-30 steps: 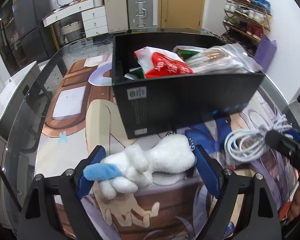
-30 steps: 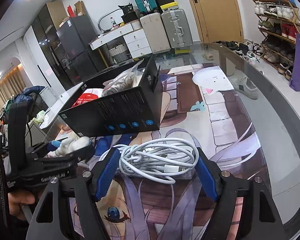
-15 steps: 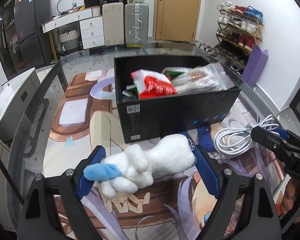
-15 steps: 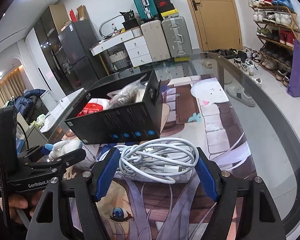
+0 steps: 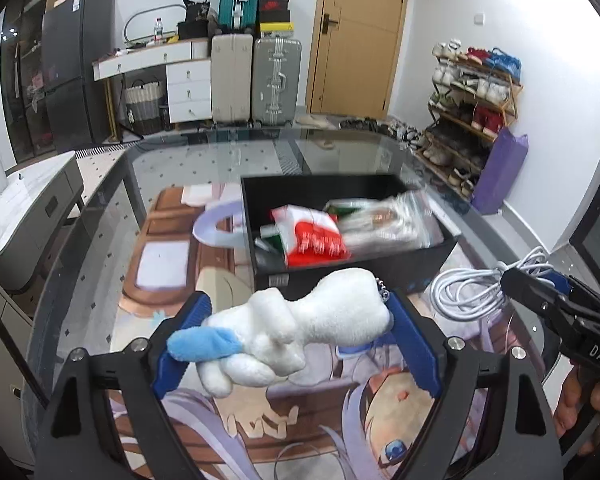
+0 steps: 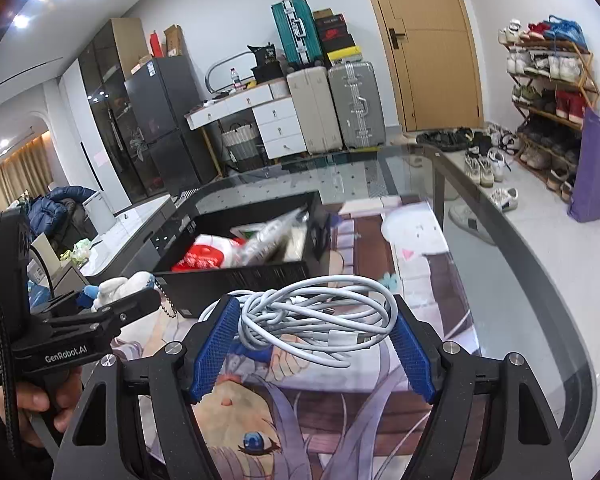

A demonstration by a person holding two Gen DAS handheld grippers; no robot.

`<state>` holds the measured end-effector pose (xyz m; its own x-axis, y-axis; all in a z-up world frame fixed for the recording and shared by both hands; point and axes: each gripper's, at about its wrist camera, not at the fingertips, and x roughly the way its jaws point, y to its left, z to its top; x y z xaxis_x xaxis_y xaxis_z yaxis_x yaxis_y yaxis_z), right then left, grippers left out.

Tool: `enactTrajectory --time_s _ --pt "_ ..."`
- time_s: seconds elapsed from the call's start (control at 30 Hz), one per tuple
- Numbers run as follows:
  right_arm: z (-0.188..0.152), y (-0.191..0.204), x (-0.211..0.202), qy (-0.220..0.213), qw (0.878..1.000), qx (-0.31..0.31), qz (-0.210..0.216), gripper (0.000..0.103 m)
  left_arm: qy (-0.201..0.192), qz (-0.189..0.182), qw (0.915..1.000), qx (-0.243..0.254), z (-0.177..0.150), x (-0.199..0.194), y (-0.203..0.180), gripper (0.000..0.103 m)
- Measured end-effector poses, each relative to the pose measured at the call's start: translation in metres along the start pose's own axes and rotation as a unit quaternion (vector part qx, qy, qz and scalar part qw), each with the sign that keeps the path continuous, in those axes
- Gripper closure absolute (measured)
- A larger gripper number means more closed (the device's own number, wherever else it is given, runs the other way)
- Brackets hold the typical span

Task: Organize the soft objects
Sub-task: 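Grasp the white plush toy with the left gripper while the right grasps the coiled cable, then lower the cable into the box with the right gripper while the left lowers the plush toy in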

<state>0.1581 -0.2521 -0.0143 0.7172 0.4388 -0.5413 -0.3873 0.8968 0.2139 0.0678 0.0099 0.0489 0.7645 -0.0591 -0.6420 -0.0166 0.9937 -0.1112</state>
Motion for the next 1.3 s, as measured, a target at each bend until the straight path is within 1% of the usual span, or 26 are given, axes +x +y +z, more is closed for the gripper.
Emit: enactTrajectory --time_s 0.27,0.53,0.93,1.13,1.3 --pt "0.023 0.01 -0.019 -0.032 0.999 -0.016 0.002 0.028 -0.036 0.004 0.9993 -0.003 0.019 -0.011 0.003 0.015" --pt "0.042 0.021 -0.023 -0.047 0.998 -0.036 0.004 0.028 -0.052 0.009 0.9986 0.001 0.032 -0.012 0.004 0.015" --pt "0.063 0.026 -0.011 -0.054 0.997 -0.058 0.0 0.028 -0.054 0.014 0.9983 0.014 0.043 -0.004 0.005 0.015" --pt "0.07 0.027 -0.003 -0.048 0.997 -0.066 -0.002 0.028 -0.049 0.015 0.9986 0.014 0.047 0.008 0.004 0.015" --pt "0.075 0.028 0.011 -0.04 0.997 -0.072 -0.012 0.028 -0.043 0.015 0.9989 0.014 0.049 0.019 0.005 0.015"
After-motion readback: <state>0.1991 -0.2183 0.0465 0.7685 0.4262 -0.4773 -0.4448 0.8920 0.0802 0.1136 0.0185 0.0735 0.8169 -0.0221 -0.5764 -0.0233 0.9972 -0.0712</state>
